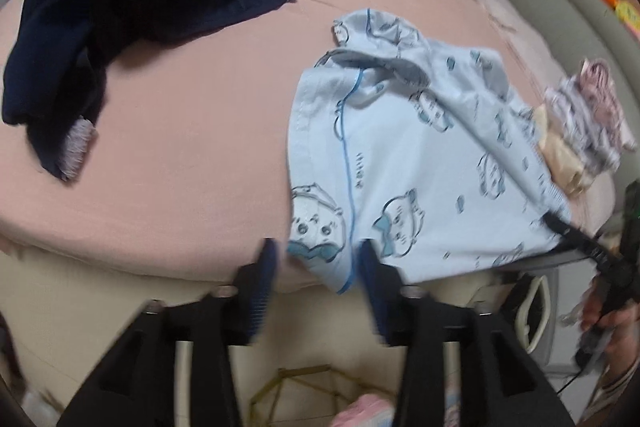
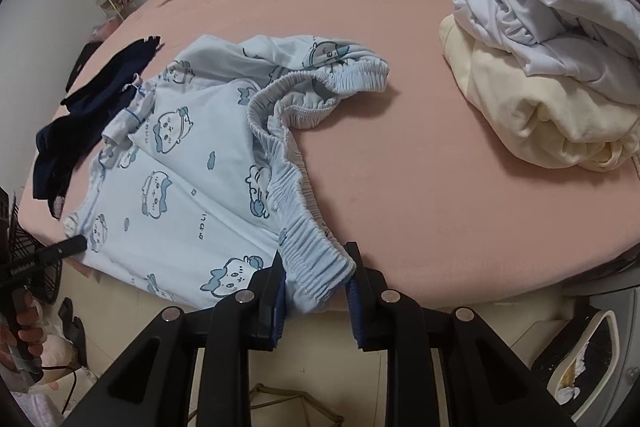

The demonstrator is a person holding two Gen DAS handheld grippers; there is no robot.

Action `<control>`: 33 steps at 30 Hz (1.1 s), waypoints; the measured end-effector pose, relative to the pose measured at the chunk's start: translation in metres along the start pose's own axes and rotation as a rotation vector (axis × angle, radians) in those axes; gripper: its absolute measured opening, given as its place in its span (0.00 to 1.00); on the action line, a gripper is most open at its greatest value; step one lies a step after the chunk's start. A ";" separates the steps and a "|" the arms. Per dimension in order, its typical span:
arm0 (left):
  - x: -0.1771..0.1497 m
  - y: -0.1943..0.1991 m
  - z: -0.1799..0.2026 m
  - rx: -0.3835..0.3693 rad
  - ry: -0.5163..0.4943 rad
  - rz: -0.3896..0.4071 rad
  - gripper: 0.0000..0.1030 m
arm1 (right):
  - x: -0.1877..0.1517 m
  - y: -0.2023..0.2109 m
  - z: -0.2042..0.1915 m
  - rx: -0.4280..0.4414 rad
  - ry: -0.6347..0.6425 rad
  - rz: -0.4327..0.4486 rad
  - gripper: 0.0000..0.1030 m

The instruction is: Fold clothes

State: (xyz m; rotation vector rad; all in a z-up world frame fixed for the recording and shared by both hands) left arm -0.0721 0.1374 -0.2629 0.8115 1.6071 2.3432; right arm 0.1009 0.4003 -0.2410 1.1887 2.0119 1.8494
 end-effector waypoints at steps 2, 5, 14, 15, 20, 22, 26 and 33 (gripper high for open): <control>0.003 0.003 -0.002 -0.003 0.016 0.006 0.50 | 0.002 0.005 0.003 -0.002 -0.005 0.000 0.36; 0.010 0.010 -0.004 -0.006 0.025 0.023 0.50 | 0.007 0.015 0.009 -0.011 -0.015 0.026 0.54; 0.037 0.012 -0.002 0.059 -0.017 0.070 0.50 | 0.020 0.025 0.021 -0.022 -0.060 0.038 0.61; 0.040 0.010 0.001 0.063 -0.027 0.067 0.50 | 0.021 0.025 0.018 -0.019 -0.043 0.030 0.61; 0.051 0.005 0.009 0.113 -0.126 0.070 0.50 | 0.031 0.024 -0.004 -0.033 0.112 -0.017 0.61; 0.058 0.002 0.013 0.119 -0.158 0.065 0.50 | 0.038 0.024 -0.010 -0.052 0.179 -0.026 0.61; 0.072 -0.001 0.020 0.141 -0.233 0.053 0.50 | 0.053 0.021 -0.022 -0.041 0.232 -0.046 0.61; 0.097 -0.010 0.040 0.183 -0.376 0.050 0.50 | 0.067 0.001 -0.050 0.000 0.292 -0.145 0.61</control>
Point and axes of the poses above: each gripper's, at about its wrist camera, not at the fingertips, and y roughly against the way its jaws point, z to its right, x to its top, the point moved 6 cm from there along -y, roughly the way its jaws point, and after that the axes turned 5 degrees about -y, right-handed, at the moved point
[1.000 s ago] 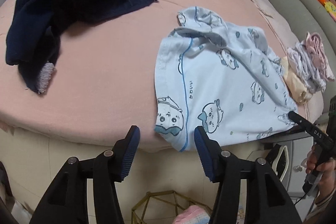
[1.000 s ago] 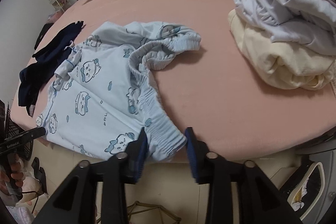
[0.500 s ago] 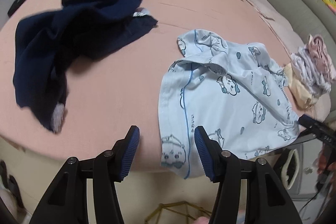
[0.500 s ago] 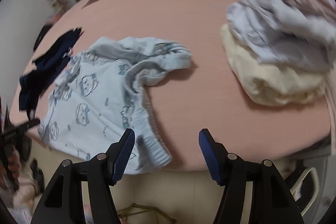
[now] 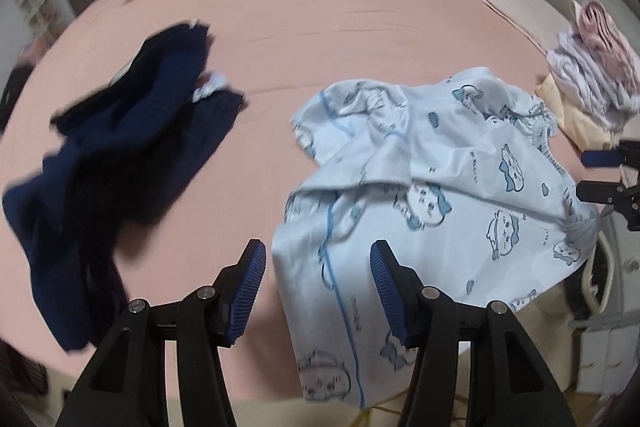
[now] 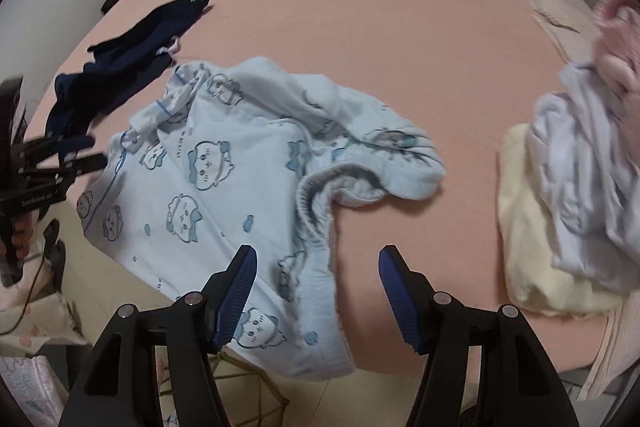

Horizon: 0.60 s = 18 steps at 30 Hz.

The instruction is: Fold clothes

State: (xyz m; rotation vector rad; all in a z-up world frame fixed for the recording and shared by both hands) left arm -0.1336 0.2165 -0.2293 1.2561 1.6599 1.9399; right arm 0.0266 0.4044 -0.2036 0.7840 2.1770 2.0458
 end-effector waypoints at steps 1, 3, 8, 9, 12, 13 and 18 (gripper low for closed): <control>0.003 -0.001 0.003 0.010 -0.034 0.002 0.50 | 0.002 -0.002 -0.003 0.008 0.007 -0.014 0.61; 0.010 -0.002 0.010 0.030 -0.100 0.005 0.50 | 0.004 -0.004 -0.004 0.025 0.005 -0.035 0.61; 0.019 -0.015 0.021 0.032 -0.178 -0.020 0.50 | 0.015 -0.016 0.004 0.035 -0.057 -0.103 0.61; 0.020 -0.018 0.023 0.030 -0.191 -0.026 0.50 | 0.017 -0.019 0.004 0.040 -0.077 -0.114 0.61; 0.023 -0.018 0.027 0.050 -0.240 -0.008 0.50 | 0.023 -0.027 0.008 0.044 -0.124 -0.123 0.61; 0.025 -0.018 0.028 0.066 -0.261 0.004 0.50 | 0.026 -0.028 0.007 0.042 -0.129 -0.101 0.61; 0.026 -0.021 0.030 0.100 -0.316 0.026 0.50 | 0.026 -0.033 0.009 0.018 -0.179 -0.029 0.61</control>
Point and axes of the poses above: each gripper's, at about its wrist camera, not at the fingertips, and y roughly against the way its jaws point, z to its right, x to its top, the point moved 6 cm from there along -y, roughly the way its jaws point, and after that the axes turned 5 degrees about -y, right-handed, at the moved point
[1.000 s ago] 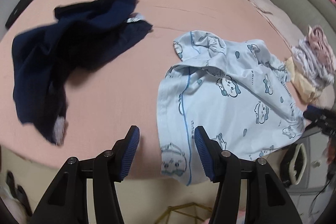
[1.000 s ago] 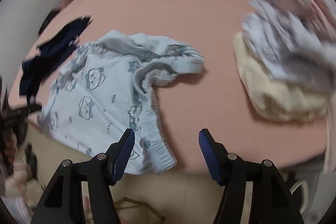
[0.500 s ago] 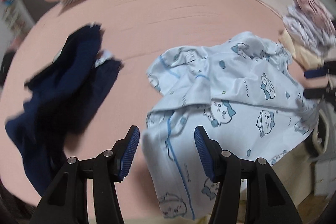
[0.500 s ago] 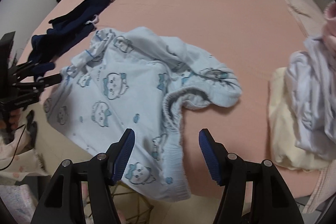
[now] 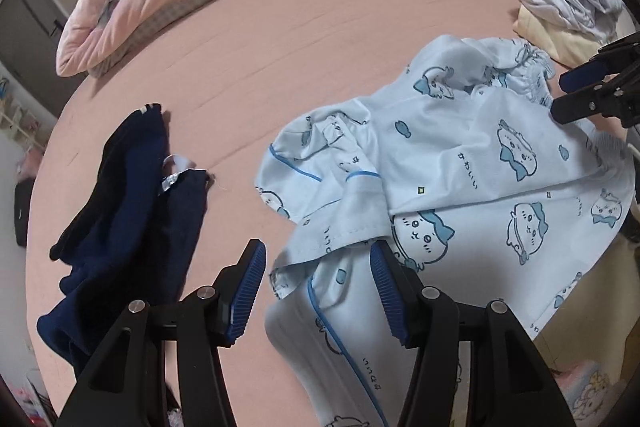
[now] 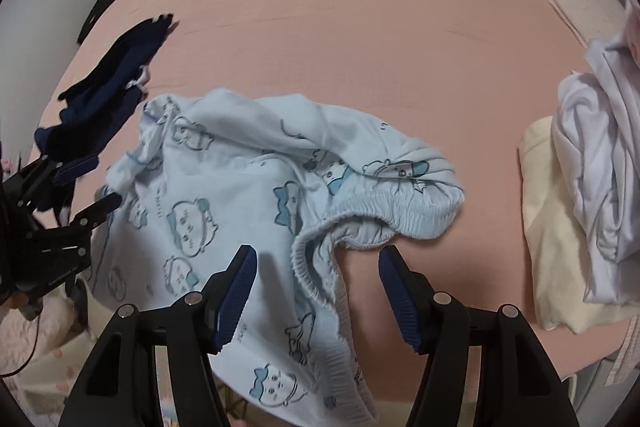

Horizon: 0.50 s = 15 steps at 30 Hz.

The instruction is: Fold clothes

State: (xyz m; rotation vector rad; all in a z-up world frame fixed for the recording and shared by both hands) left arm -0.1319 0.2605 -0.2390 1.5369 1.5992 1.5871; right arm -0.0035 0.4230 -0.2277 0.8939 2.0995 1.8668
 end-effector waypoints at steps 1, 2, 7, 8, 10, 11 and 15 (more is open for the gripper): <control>-0.001 -0.003 0.001 -0.008 -0.001 -0.007 0.50 | -0.001 -0.002 0.002 -0.009 -0.017 0.006 0.61; -0.002 -0.005 0.002 -0.014 -0.002 -0.012 0.50 | 0.000 -0.004 0.006 -0.004 -0.037 0.005 0.61; 0.003 -0.014 0.006 -0.021 -0.022 0.013 0.50 | -0.001 -0.017 0.016 0.134 -0.276 -0.052 0.61; 0.006 -0.017 0.005 -0.025 -0.014 0.018 0.50 | 0.000 -0.020 0.017 0.158 -0.313 -0.070 0.61; 0.009 -0.023 0.002 -0.050 0.018 0.009 0.50 | 0.000 -0.025 0.012 0.198 -0.346 -0.083 0.61; 0.010 -0.026 0.001 -0.065 0.034 0.004 0.50 | 0.001 -0.026 0.011 0.186 -0.336 -0.080 0.61; 0.009 -0.023 -0.001 -0.096 0.047 0.021 0.50 | 0.004 -0.029 0.005 0.158 -0.305 -0.068 0.61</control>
Point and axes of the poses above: each gripper's, at about its wrist camera, not at the fingertips, and y roughly against the way its jaws point, z to its right, x to its top, the point moved 6 cm from there along -y, roughly the way its jaws point, and after that the axes turned 5 degrees about -y, right-handed, at the moved point
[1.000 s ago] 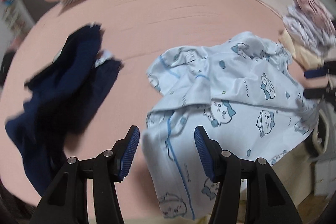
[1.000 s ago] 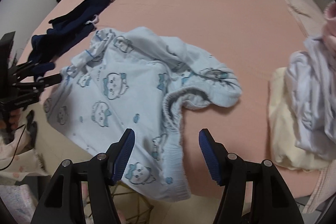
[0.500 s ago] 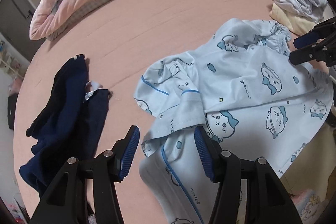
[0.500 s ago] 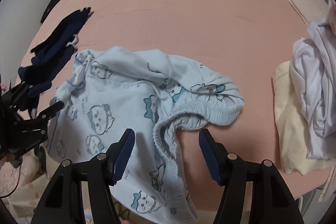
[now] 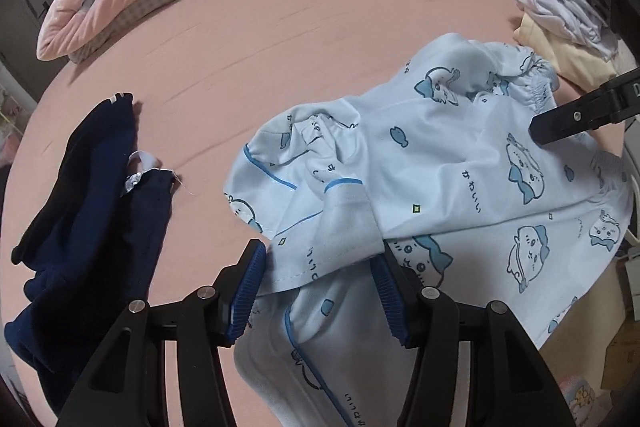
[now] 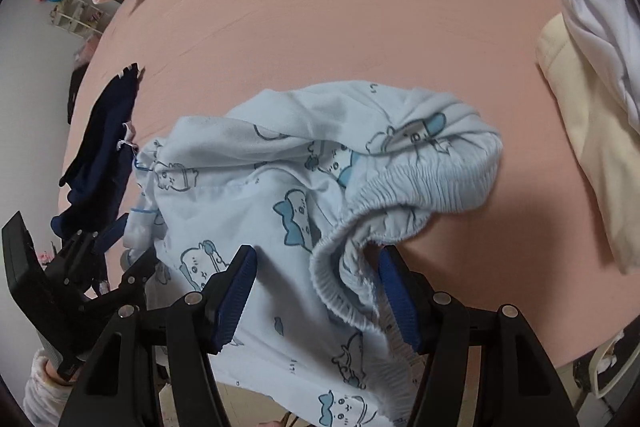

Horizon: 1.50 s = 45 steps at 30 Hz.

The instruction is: Fold clothes

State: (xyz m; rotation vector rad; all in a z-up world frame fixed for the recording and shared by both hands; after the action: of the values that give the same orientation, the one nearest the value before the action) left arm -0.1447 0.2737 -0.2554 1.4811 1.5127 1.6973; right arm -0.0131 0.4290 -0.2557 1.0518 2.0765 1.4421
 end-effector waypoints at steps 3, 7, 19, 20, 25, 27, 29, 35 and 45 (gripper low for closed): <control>-0.001 0.003 -0.004 -0.037 0.031 0.032 0.38 | 0.002 0.003 0.005 -0.003 0.005 0.017 0.61; -0.003 0.002 -0.014 -0.107 0.132 0.022 0.23 | 0.009 0.006 0.018 0.007 -0.007 0.037 0.54; 0.004 -0.007 -0.061 -0.149 0.320 0.016 0.11 | 0.019 0.004 0.023 -0.014 0.102 0.067 0.16; 0.003 -0.008 -0.064 -0.155 0.336 0.012 0.11 | 0.020 0.004 0.022 -0.030 0.118 0.075 0.15; 0.000 -0.007 -0.076 -0.177 0.389 0.010 0.10 | 0.022 0.006 0.019 -0.105 0.174 0.119 0.14; 0.001 -0.006 -0.080 -0.161 0.382 0.012 0.10 | 0.025 0.007 0.020 -0.142 0.194 0.134 0.14; 0.002 -0.006 -0.084 -0.144 0.373 0.009 0.10 | 0.026 0.010 0.022 -0.169 0.209 0.146 0.14; 0.009 -0.002 -0.099 -0.115 0.377 0.031 0.09 | 0.033 0.013 0.023 -0.235 0.247 0.179 0.14; 0.001 0.000 -0.117 -0.189 0.490 0.014 0.08 | 0.036 0.015 0.018 -0.259 0.284 0.218 0.14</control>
State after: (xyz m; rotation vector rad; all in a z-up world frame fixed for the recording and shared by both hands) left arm -0.2483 0.2234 -0.2355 1.0261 1.5109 2.2573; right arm -0.0179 0.4709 -0.2455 1.0423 1.9290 2.0103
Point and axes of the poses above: each gripper's, at about its wrist camera, not at the fingertips, and y roughly against the way its jaws point, z to its right, x to its top, the point moved 6 cm from there along -y, roughly the way its jaws point, and after that the axes turned 5 degrees about -y, right-handed, at the moved point
